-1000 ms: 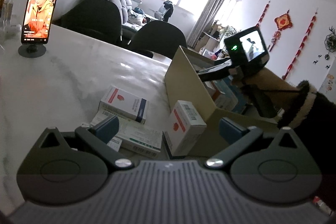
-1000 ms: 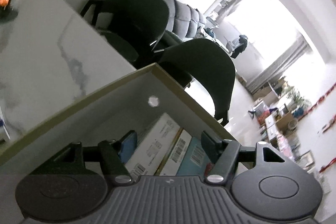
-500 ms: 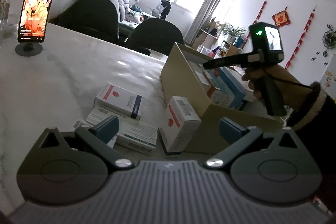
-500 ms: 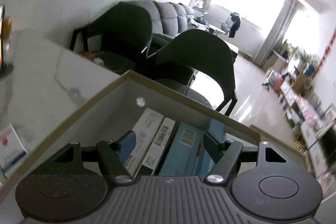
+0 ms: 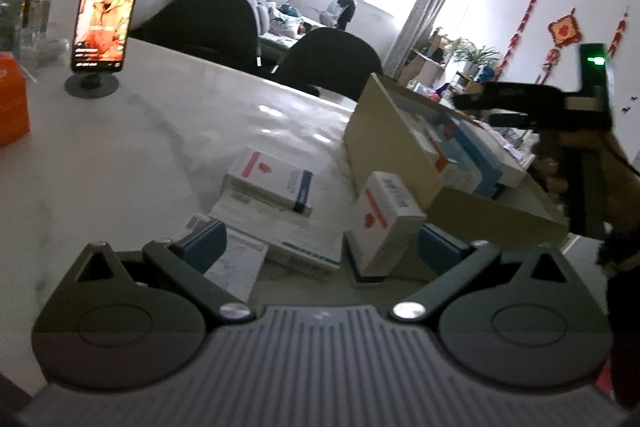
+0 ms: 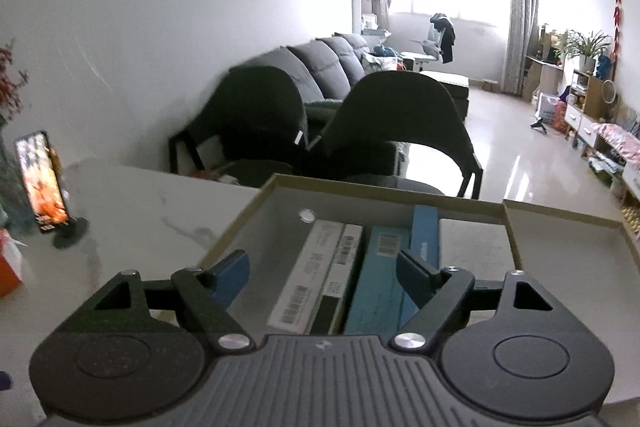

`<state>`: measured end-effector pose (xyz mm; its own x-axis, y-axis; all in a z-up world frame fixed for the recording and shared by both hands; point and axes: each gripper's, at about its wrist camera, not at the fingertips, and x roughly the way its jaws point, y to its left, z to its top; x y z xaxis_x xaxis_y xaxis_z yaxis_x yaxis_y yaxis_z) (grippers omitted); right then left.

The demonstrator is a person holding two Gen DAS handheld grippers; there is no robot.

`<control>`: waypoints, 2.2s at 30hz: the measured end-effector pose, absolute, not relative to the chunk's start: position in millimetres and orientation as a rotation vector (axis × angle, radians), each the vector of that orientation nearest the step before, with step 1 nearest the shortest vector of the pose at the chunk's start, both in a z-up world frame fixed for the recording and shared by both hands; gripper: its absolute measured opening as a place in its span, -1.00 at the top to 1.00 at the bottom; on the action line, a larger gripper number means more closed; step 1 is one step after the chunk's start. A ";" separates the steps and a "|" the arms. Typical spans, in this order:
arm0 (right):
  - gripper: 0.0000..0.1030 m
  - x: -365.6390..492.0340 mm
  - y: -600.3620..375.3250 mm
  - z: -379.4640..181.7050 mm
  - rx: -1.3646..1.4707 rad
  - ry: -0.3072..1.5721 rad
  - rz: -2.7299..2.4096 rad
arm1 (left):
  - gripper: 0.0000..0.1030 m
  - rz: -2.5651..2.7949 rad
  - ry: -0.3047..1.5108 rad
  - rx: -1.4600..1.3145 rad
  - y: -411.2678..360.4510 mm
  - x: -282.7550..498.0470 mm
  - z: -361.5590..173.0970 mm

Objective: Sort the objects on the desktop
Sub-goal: 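Open the right gripper and withdraw it from the beige box, then move the left gripper toward the green-and-white medicine box on the table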

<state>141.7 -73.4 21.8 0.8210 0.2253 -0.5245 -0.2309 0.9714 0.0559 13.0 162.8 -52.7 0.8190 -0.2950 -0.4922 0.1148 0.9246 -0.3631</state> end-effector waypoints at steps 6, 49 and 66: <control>-0.69 108.6 -80.3 26.9 0.068 0.509 0.297 | -1.00 -0.182 0.619 -0.297 162.7 15.9 -63.9; -0.89 0.3 -102.9 -14.6 0.386 0.397 0.317 | -1.00 -0.263 0.669 0.186 114.2 81.8 -94.6; -0.91 -16.0 -106.6 -14.3 0.479 0.353 0.347 | -1.00 -0.227 0.604 0.161 126.7 60.9 -97.7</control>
